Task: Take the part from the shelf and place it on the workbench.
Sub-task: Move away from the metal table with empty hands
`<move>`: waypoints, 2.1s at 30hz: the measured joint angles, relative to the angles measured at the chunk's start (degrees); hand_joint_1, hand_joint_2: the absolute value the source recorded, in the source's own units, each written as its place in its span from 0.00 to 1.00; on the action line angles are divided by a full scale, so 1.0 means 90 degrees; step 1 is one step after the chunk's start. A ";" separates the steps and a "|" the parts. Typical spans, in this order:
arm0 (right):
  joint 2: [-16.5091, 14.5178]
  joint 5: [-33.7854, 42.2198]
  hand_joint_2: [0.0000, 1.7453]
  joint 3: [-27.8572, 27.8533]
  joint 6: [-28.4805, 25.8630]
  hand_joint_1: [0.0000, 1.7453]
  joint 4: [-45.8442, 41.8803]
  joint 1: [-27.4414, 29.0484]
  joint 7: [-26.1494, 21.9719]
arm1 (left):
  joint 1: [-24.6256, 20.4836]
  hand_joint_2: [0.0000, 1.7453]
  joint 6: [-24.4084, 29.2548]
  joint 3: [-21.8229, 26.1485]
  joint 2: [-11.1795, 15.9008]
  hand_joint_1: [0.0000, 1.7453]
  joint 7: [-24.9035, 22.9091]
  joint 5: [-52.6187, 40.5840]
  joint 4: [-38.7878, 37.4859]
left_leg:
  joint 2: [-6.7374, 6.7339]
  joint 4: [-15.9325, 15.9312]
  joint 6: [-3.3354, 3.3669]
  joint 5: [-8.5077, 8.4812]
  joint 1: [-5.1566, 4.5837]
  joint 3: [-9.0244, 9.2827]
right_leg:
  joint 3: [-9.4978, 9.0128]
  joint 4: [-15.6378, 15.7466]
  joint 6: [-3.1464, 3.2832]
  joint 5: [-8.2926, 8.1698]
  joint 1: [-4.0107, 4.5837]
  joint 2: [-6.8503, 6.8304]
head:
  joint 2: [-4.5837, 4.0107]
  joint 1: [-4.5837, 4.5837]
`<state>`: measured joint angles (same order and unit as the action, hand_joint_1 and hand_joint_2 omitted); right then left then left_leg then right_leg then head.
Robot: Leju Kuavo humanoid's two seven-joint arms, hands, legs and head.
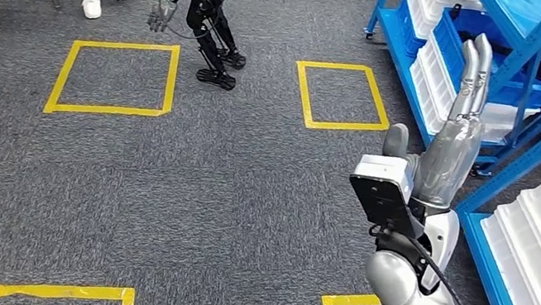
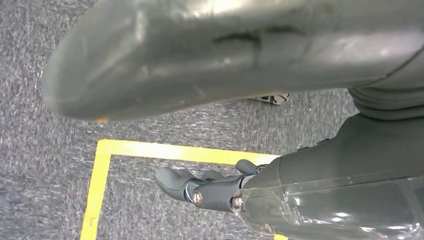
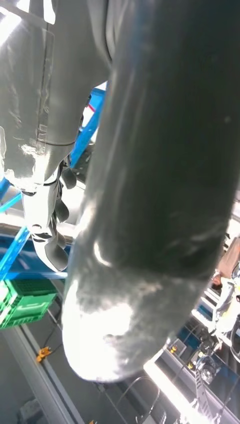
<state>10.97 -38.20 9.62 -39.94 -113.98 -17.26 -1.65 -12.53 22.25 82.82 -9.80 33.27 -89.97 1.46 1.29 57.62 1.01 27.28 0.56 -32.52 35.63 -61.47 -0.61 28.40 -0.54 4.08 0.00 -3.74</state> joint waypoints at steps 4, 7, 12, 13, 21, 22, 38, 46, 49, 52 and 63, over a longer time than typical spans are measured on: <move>0.0003 0.0015 0.00 0.0000 -0.0001 0.00 0.0004 0.0010 -0.0001 | 0.0023 0.00 0.0000 0.0000 0.0000 0.00 0.0000 0.0001 0.0001 | -0.0290 -0.0023 0.0040 0.0007 -0.0005 0.0007 | 0.0662 -0.1390 -0.0100 0.0617 -0.0039 -0.0387 | 0.0000 -0.0080; 0.0003 0.0021 0.00 0.0000 -0.0001 0.00 0.0007 0.0020 -0.0001 | 0.0027 0.00 0.0000 0.0000 0.0001 0.00 0.0000 0.0001 0.0001 | -0.0501 -0.0015 0.0002 0.0046 0.0001 0.0035 | 0.0354 -0.0773 -0.0140 0.0153 -0.0085 -0.0507 | 0.0000 -0.0096; 0.0002 0.0021 0.00 0.0000 -0.0001 0.00 0.0010 0.0022 -0.0001 | 0.0020 0.00 0.0000 0.0000 0.0003 0.00 0.0000 -0.0001 0.0002 | -0.0719 0.0017 -0.0160 0.0128 -0.0030 0.0107 | -0.0144 0.0305 0.0027 -0.0164 0.0010 -0.0666 | 0.0000 -0.0071; 0.0002 0.0020 0.00 0.0000 -0.0001 0.00 0.0009 0.0021 -0.0002 | 0.0016 0.00 0.0000 0.0000 0.0003 0.00 0.0000 -0.0001 0.0002 | -0.0738 0.0023 -0.0201 0.0152 -0.0016 0.0126 | -0.0148 0.0305 0.0066 -0.0165 0.0008 -0.0609 | 0.0000 -0.0057; -0.0016 0.0027 0.00 0.0000 -0.0001 0.00 0.0010 0.0000 -0.0002 | 0.0043 0.00 0.0001 0.0000 0.0003 0.00 0.0000 0.0001 0.0002 | -0.0180 0.1858 -0.0215 0.0848 -0.0019 -0.0753 | -0.0198 0.0320 0.0244 -0.0171 0.0047 -0.0143 | 0.0000 0.0070; -0.0016 0.0028 0.00 0.0000 -0.0001 0.00 0.0010 0.0000 -0.0001 | 0.0047 0.00 0.0001 0.0000 0.0003 0.00 0.0000 0.0001 0.0002 | -0.0130 0.1520 -0.0176 0.0609 -0.0029 -0.0626 | -0.0208 0.0315 0.0241 -0.0169 0.0053 -0.0064 | 0.0000 0.0073; 0.0005 0.0023 0.00 0.0000 -0.0001 0.00 0.0009 0.0022 0.0052 | 0.0027 0.00 0.0002 0.0000 -0.0002 0.00 0.0005 0.0001 0.0002 | -0.0519 -0.0013 -0.0006 0.0080 0.0025 0.0042 | 0.0335 -0.0657 -0.0169 0.0111 -0.0089 -0.0558 | 0.0000 -0.0087; 0.0006 0.0026 0.00 0.0000 -0.0001 0.00 0.0007 0.0001 0.0060 | -0.0001 0.00 0.0002 0.0000 0.0003 0.00 0.0005 -0.0001 0.0002 | -0.0534 0.0364 -0.0290 0.0453 0.0025 0.0074 | -0.0123 0.0287 0.0137 -0.0157 -0.0022 -0.0576 | 0.0000 -0.0004; 0.0007 0.0045 0.00 0.0000 -0.0001 0.00 0.0009 -0.0008 0.0061 | 0.0010 0.00 0.0002 0.0000 0.0003 0.00 0.0005 0.0000 0.0002 | -0.0253 0.1543 -0.0295 0.0965 0.0015 -0.0509 | -0.0131 0.0288 0.0213 -0.0156 -0.0002 -0.0409 | 0.0000 0.0048; 0.0005 0.0066 0.00 0.0000 -0.0001 0.00 0.0010 -0.0006 0.0061 | 0.0033 0.00 0.0002 0.0000 0.0005 0.00 0.0005 0.0002 0.0002 | -0.0179 0.1671 -0.0217 0.0736 -0.0014 -0.0677 | -0.0148 0.0278 0.0228 -0.0151 0.0029 -0.0168 | 0.0000 0.0074; 0.0024 -0.0016 0.00 0.0000 -0.0001 0.00 0.0009 -0.0002 0.0159 | -0.0002 0.00 0.0001 0.0000 -0.0002 0.00 0.0007 -0.0001 0.0001 | -0.0165 -0.0039 0.0042 -0.0015 0.0006 -0.0012 | 0.0298 -0.0627 -0.0044 0.0392 0.0016 -0.0287 | 0.0000 -0.0019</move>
<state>11.18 -38.34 9.62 -39.95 -113.90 -17.28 -0.22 -12.55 22.26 82.82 -9.82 33.33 -89.98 1.48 -0.20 57.28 1.39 27.14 0.61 -32.63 38.32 -67.11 -1.00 31.93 -0.40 1.50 0.00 -3.92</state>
